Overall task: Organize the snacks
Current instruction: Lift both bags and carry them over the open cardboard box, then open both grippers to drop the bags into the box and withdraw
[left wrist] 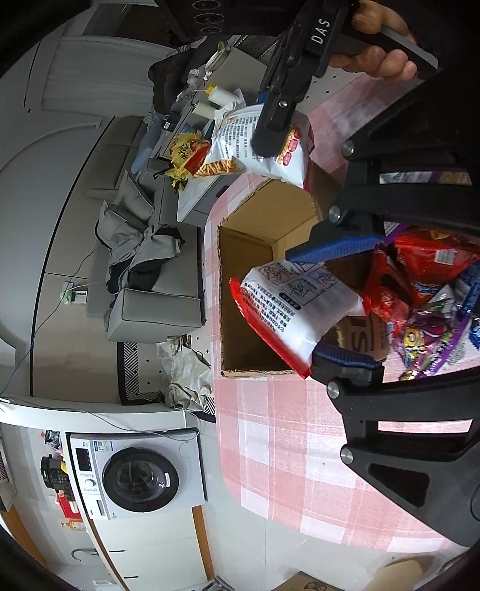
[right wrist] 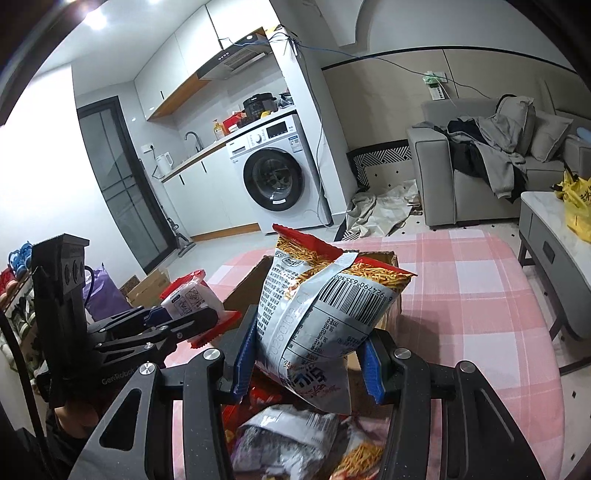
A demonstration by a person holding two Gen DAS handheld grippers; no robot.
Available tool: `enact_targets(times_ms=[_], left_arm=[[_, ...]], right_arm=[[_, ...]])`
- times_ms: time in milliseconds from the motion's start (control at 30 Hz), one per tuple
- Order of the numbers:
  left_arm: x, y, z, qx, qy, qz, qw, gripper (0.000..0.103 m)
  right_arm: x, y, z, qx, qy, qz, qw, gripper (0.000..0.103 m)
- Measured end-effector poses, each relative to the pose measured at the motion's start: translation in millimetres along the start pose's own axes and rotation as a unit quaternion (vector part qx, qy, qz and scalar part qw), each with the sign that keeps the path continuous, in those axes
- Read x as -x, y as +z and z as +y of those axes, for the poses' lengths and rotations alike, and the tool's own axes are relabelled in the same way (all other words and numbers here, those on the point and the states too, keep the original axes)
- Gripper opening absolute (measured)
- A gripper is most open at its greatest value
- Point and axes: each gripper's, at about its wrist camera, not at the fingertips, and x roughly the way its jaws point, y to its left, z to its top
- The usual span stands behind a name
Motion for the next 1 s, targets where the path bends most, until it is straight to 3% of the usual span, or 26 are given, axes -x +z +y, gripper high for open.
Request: enact_targets(times_ms=[367,900,1000], left_arm=[[-55.3,23.4,9.3,-0.001,0.001,0.014,0.9999,0.039],[-111.8,18.8,17.4,-0.002,0.012,0.047,0.9988,0.04],[-111.2,15.5,17.9,-0.004,0.019,0.06,0.998,0.053]], right_arm=[[-31.1,7.0,-11.0,-0.002,-0.006,0.011,1.0,0.049],[-73.4,5.0,-18.4,-0.007,0.003,0.045,0.999,0.049],[-66.2,5.8,-19.1,-0.006,0.025,0.034,0.999,0.065]])
